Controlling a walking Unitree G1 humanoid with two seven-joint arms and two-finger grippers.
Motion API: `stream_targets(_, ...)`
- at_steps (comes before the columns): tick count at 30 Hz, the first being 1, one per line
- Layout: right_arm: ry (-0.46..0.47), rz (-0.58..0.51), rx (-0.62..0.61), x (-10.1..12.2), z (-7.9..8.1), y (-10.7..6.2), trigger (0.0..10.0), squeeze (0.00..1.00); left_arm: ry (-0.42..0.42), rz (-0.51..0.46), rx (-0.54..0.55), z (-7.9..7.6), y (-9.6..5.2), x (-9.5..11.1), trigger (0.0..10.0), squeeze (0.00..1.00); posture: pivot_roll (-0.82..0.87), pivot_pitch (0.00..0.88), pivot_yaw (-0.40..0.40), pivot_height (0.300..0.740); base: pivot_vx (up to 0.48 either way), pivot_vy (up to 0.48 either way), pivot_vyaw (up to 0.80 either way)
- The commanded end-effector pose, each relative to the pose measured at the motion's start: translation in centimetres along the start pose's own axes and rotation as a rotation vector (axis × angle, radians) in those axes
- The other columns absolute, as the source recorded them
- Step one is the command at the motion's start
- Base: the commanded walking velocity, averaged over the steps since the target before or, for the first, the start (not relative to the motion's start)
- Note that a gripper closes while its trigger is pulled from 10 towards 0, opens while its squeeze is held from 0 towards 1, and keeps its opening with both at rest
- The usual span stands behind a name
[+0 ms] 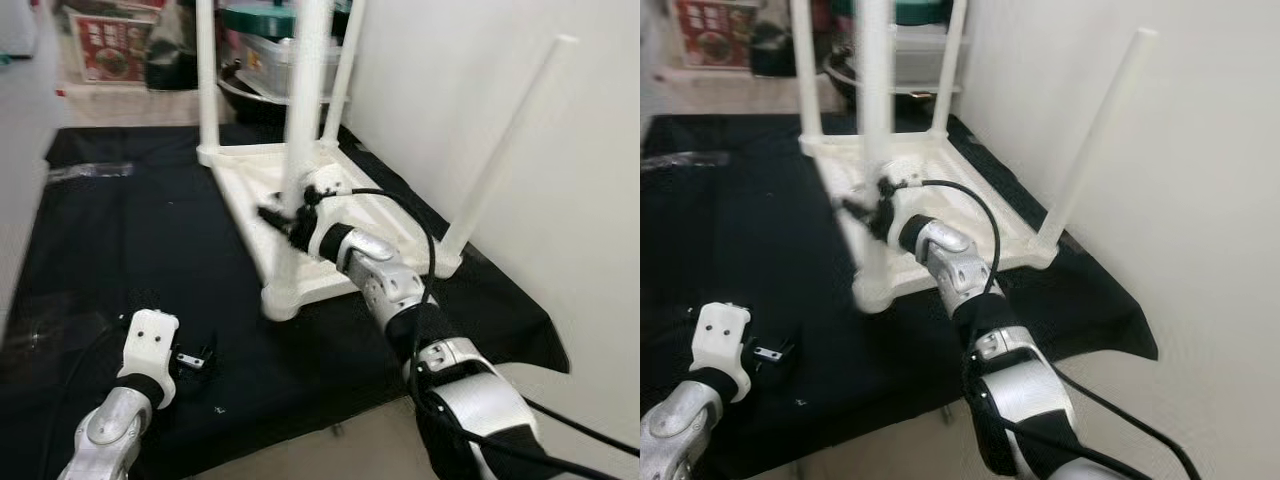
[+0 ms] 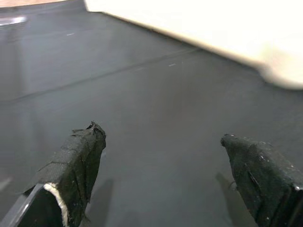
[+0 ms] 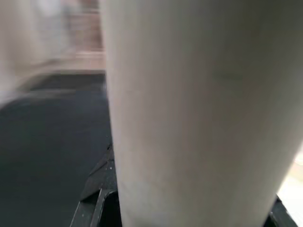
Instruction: Building children table
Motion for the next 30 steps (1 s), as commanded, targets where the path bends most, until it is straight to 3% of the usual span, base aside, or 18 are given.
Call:
stream_targets(1, -0.040, 0.093, -0.143, -2.1, -1.4, -0.8, 0.0, 0.00, 0.005, 0.018, -0.025, -0.5, 0.2, -0.3, 10.0, 0.00, 0.20, 0.000, -0.128, 0.740, 0.000, 0.000, 0.00)
stream_targets(3, -0.005, 0.095, -0.100, -2.9, 0.2, -2.2, 0.1, 0.00, 0.001, 0.018, -0.040, -0.9, 0.2, -0.2, 10.0, 0.00, 0.20, 0.000, -0.122, 0.740, 0.000, 0.000, 0.00)
stream_targets(4, -0.015, 0.071, -0.017, -2.6, 1.6, -2.7, 10.0, 0.00, 0.005, 0.018, -0.045, -0.8, 0.3, -0.2, 10.0, 0.00, 0.19, 0.000, -0.110, 0.740, 0.000, 0.000, 0.00)
stream_targets(6, -0.015, 0.071, -0.017, -2.6, 1.6, -2.7, 10.0, 0.00, 0.005, 0.018, -0.045, -0.8, 0.3, -0.2, 10.0, 0.00, 0.19, 0.000, -0.110, 0.740, 0.000, 0.000, 0.00)
stream_targets(8, 0.009, 0.014, 0.130, -1.5, 3.7, -3.1, 10.0, 0.00, 0.012, 0.015, -0.050, -0.4, 0.6, 0.0, 10.0, 0.00, 0.18, 0.000, -0.105, 0.740, 0.000, 0.000, 0.00)
stream_targets(9, 0.009, 0.014, 0.130, -1.5, 3.7, -3.1, 10.0, 0.00, 0.012, 0.015, -0.050, -0.4, 0.6, 0.0, 10.0, 0.00, 0.18, 0.000, -0.105, 0.740, 0.000, 0.000, 0.00)
stream_targets(10, 0.008, -0.030, 0.189, -0.7, 4.1, -3.1, 10.0, 1.00, 0.018, 0.013, -0.050, -0.2, 0.8, 0.0, 10.0, 0.00, 0.17, 0.000, -0.105, 0.740, 0.000, 0.000, 0.00)
stream_targets(13, 0.033, -0.063, 0.295, 1.1, 4.5, -2.9, 10.0, 1.00, 0.018, 0.007, -0.052, -0.1, 1.2, 0.1, 10.0, 0.00, 0.16, 0.000, -0.103, 0.740, 0.000, 0.000, 0.00)
stream_targets(14, 0.032, -0.072, 0.379, 1.8, 4.6, -2.8, 10.0, 0.88, 0.014, 0.004, -0.054, -0.3, 1.3, 0.1, 10.0, 0.00, 0.16, 0.000, -0.103, 0.740, 0.000, 0.000, 0.00)
stream_targets(15, 0.054, -0.071, 0.480, 2.4, 4.7, -2.9, 10.0, 0.00, 0.012, 0.003, -0.056, -0.5, 1.3, 0.1, 10.0, 0.00, 0.17, 0.000, -0.105, 0.740, 0.000, 0.000, 0.00)
stream_targets(18, 0.059, -0.082, 0.562, 3.0, 4.7, -3.1, 10.0, 0.00, 0.011, 0.003, -0.058, -0.7, 1.4, 0.1, 10.0, 0.00, 0.17, 0.000, -0.107, 0.740, 0.000, 0.000, 0.00)
stream_targets(19, 0.032, -0.093, 0.696, 3.5, 4.7, -3.5, 10.0, 0.00, 0.009, 0.001, -0.060, -0.8, 1.3, 0.1, 10.0, 0.00, 0.18, 0.000, -0.111, 0.740, 0.000, 0.000, 0.00)
stream_targets(20, -0.024, -0.075, 0.970, 3.6, 4.9, -4.8, 10.0, 0.00, 0.012, 0.003, -0.055, -0.6, 1.1, 0.0, 10.0, 0.00, 0.20, 0.000, -0.119, 0.740, 0.000, 0.000, 0.00)
stream_targets(21, -0.024, -0.075, 0.970, 3.6, 4.9, -4.8, 10.0, 0.00, 0.012, 0.003, -0.055, -0.6, 1.1, 0.0, 10.0, 0.00, 0.20, 0.000, -0.119, 0.740, 0.000, 0.000, 0.00)
stream_targets(23, -0.014, -0.040, 1.116, 3.3, 5.3, -5.4, 10.0, 0.00, 0.017, 0.006, -0.047, -0.3, 1.1, -0.1, 10.0, 0.00, 0.20, 0.000, -0.120, 0.740, 0.000, 0.000, 0.00)
stream_targets(27, -0.020, -0.022, 1.353, 2.0, 8.6, -7.0, 10.0, 0.00, 0.020, 0.001, -0.044, -0.1, 1.2, 0.0, 10.0, 0.00, 0.21, 0.000, -0.131, 0.740, 0.000, 0.000, 0.00)
stream_targets(28, -0.019, -0.019, 1.397, 1.7, 9.4, -7.6, 5.3, 0.00, 0.018, -0.001, -0.042, -0.1, 1.2, 0.0, 10.0, 0.00, 0.22, 0.000, -0.130, 0.740, 0.000, 0.000, 0.00)
stream_targets(30, -0.020, -0.019, 1.421, 1.5, 9.9, -7.9, 5.3, 0.00, 0.017, -0.003, -0.041, -0.2, 1.2, 0.1, 10.0, 0.00, 0.22, 0.000, -0.129, 0.740, 0.000, 0.000, 0.00)
Point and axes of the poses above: a point about 5 cm out from each wrist's last joint towards the gripper, its own y axis pointing out of the wrist towards the gripper, its own x axis along the axis of the wrist's last joint, z = x × y, the point moved 1 cm from there along y, pointing out of the wrist towards the gripper, and after that the axes turned 4 degrees about y, right-handed, at the moved point
